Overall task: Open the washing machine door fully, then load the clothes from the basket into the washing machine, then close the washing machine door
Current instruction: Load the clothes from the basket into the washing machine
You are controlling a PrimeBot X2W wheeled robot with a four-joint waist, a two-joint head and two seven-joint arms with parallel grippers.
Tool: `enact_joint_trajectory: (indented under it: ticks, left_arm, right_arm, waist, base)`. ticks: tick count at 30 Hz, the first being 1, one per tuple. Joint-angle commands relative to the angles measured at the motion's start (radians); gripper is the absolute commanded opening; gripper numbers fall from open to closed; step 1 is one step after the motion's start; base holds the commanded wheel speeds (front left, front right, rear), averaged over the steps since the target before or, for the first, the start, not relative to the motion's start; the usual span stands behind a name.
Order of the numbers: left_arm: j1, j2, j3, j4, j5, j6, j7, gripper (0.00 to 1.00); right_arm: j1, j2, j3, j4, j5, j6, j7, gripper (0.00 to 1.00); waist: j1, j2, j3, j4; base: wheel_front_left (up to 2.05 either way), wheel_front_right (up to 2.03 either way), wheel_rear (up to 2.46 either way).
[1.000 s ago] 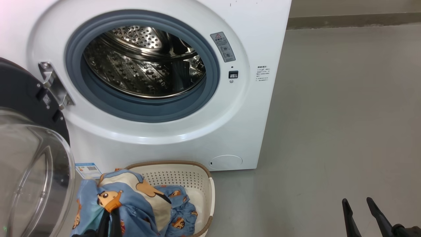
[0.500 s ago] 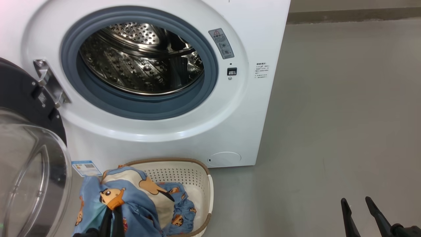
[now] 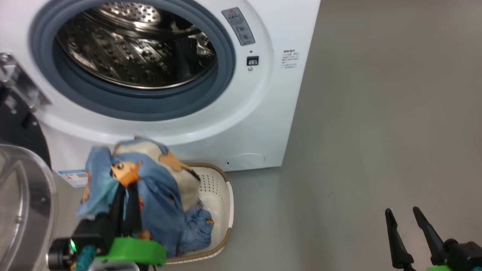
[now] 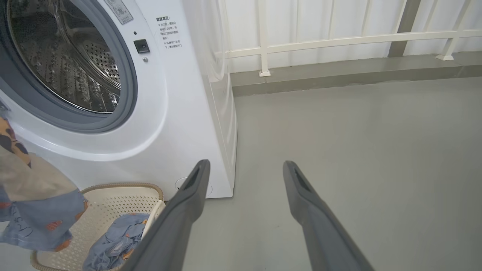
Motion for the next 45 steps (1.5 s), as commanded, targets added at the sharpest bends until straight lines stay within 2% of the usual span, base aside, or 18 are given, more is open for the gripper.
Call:
enact_joint_trajectory:
  ticks: [1,7,16,29,37,45]
  left_arm:
    - [-0.076,0.009,0.046,-0.017,0.024,-0.007,-0.01,0.0]
    - [-0.184,0.018,0.081,0.013,0.057,-0.011,-0.01,0.0]
    - [-0.35,0.07,0.148,0.109,0.09,-0.011,-0.01,0.0]
    - [-0.695,0.201,0.231,0.334,0.115,-0.006,-0.01,0.0]
    - [-0.9,0.277,0.253,0.446,0.147,0.025,-0.01,0.0]
    - [-1.127,0.396,0.224,0.58,0.205,0.015,0.029,0.0]
  right_arm:
    - [-0.046,-0.009,0.031,-0.02,0.015,0.002,-0.012,1.0]
    - [-0.09,-0.002,0.044,-0.009,0.034,0.002,-0.012,1.0]
    - [-0.146,0.013,0.074,0.013,0.061,0.002,-0.012,1.0]
    - [-0.257,0.03,0.142,0.04,0.119,0.002,-0.012,1.0]
    - [-0.307,0.034,0.203,0.064,0.149,0.002,-0.012,1.0]
    - [-0.35,0.035,0.248,0.079,0.178,0.002,-0.012,1.0]
  waist:
    - [0.0,0.0,0.062,-0.046]
    - [0.0,0.0,0.125,-0.1]
    - [0.0,0.0,0.217,-0.211]
    - [0.0,0.0,0.404,-0.362]
    - [0.0,0.0,0.529,-0.42]
    - [0.0,0.0,0.62,-0.453]
  base:
    - [0.0,0.0,0.0]
    - [0.0,0.0,0.0]
    - [0.0,0.0,0.0]
    - [0.0,0.0,0.0]
    - [0.0,0.0,0.0]
    - [0.0,0.0,0.0]
